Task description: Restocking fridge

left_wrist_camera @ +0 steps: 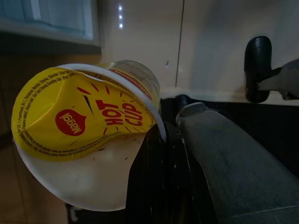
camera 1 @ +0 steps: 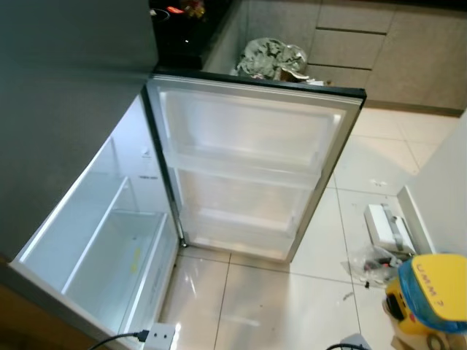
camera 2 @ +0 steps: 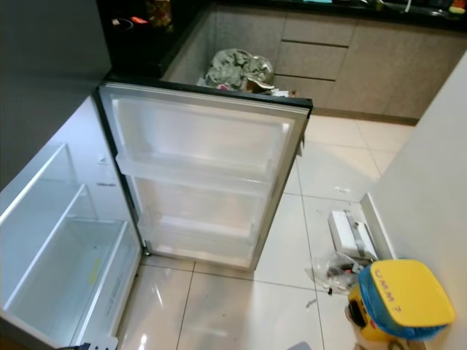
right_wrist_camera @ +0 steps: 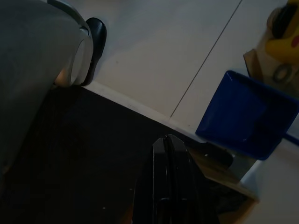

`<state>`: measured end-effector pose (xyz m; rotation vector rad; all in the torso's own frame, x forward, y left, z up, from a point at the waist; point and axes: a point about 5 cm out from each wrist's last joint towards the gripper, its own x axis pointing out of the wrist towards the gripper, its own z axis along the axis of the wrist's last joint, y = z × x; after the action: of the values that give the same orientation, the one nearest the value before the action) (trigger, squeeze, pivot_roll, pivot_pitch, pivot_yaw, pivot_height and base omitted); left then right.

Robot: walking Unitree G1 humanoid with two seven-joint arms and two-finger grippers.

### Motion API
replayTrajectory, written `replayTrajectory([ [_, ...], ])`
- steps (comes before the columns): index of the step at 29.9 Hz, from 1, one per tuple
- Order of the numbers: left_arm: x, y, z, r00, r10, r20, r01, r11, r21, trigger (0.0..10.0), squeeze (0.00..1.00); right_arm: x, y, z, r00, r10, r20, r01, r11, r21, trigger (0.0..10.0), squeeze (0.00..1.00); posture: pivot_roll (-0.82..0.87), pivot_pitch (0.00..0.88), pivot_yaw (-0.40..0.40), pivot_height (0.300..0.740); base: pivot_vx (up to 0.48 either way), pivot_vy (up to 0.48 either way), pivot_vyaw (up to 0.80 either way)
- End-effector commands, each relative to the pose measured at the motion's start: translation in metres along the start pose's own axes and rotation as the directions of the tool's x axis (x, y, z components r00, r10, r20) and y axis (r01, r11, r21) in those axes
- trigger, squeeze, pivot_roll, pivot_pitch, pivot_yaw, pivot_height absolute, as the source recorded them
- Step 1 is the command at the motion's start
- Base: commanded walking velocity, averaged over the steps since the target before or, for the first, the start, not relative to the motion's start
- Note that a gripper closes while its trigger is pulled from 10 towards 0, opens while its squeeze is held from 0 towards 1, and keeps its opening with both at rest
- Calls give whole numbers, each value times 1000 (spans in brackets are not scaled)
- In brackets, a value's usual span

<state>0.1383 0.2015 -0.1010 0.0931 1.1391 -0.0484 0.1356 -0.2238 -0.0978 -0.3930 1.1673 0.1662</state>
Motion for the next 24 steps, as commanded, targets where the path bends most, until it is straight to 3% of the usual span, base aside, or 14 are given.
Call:
replayTrajectory([
  [1,0,-3,-4,1000,-12,-16,12,1000,-7,10000,0,-1,-2,-3,1000,-2,-6,2,1000,-1,10000,0,-65,93,-36,740,0,-465,0],
  [17,0,-3,-5,1000,-16,-19,16,1000,-4,10000,0,-1,-1,-4,999,40,11,-40,999,-10,10000,0,-69,94,-34,740,0,-464,0],
  [24,0,-2,-4,1000,-16,-19,17,1000,5,10000,0,-1,-2,-5,999,32,9,-32,999,-2,10000,0,-73,90,-30,740,0,-463,588],
])
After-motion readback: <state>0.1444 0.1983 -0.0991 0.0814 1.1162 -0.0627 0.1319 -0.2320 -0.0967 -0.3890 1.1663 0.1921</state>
